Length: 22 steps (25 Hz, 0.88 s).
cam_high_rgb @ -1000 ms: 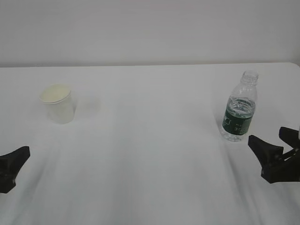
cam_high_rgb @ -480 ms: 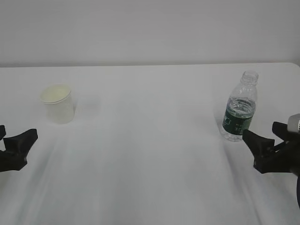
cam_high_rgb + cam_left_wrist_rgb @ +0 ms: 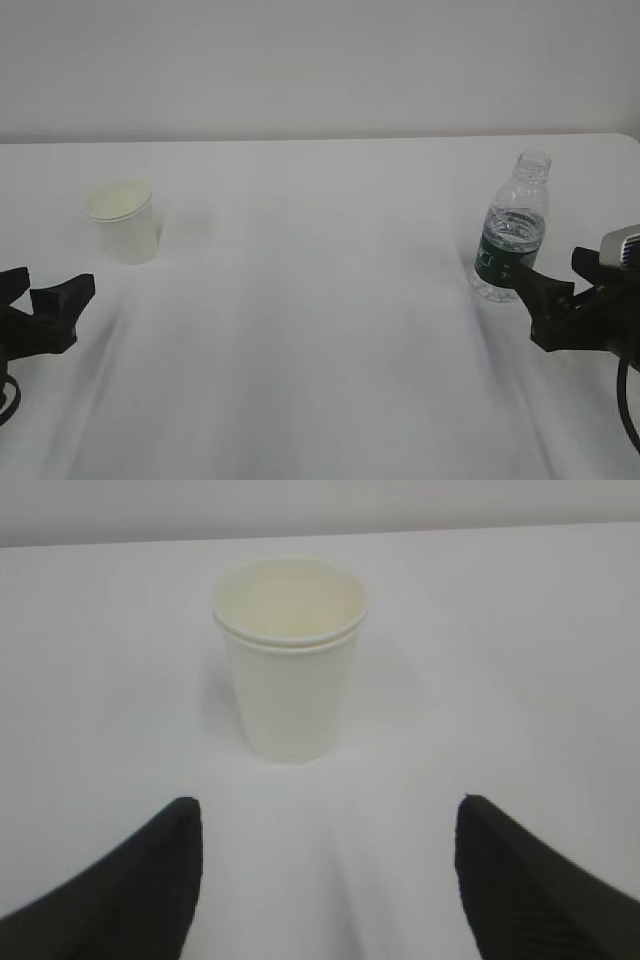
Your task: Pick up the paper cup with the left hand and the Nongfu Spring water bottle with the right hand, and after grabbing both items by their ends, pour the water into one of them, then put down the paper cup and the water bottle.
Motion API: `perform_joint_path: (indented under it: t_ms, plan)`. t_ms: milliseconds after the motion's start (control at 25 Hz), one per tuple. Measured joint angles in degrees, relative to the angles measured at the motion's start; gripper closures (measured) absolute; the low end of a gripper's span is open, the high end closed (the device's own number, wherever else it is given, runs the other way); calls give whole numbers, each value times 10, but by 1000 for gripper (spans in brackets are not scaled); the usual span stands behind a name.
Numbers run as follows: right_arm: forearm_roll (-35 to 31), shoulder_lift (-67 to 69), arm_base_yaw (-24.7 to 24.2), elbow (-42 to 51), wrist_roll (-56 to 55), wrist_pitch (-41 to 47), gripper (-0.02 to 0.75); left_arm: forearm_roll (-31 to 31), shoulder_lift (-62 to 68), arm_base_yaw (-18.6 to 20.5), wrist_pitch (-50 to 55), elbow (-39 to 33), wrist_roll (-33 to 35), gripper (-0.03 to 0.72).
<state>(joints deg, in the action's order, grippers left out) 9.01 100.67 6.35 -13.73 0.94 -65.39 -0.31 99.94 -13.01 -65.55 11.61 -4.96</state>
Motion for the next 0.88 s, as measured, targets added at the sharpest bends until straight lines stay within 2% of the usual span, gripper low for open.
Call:
perform_joint_path:
  t_ms: [880]
  plan:
    - [-27,103,0,-55,0,-1,148,-2,2,0,0,16,0,120]
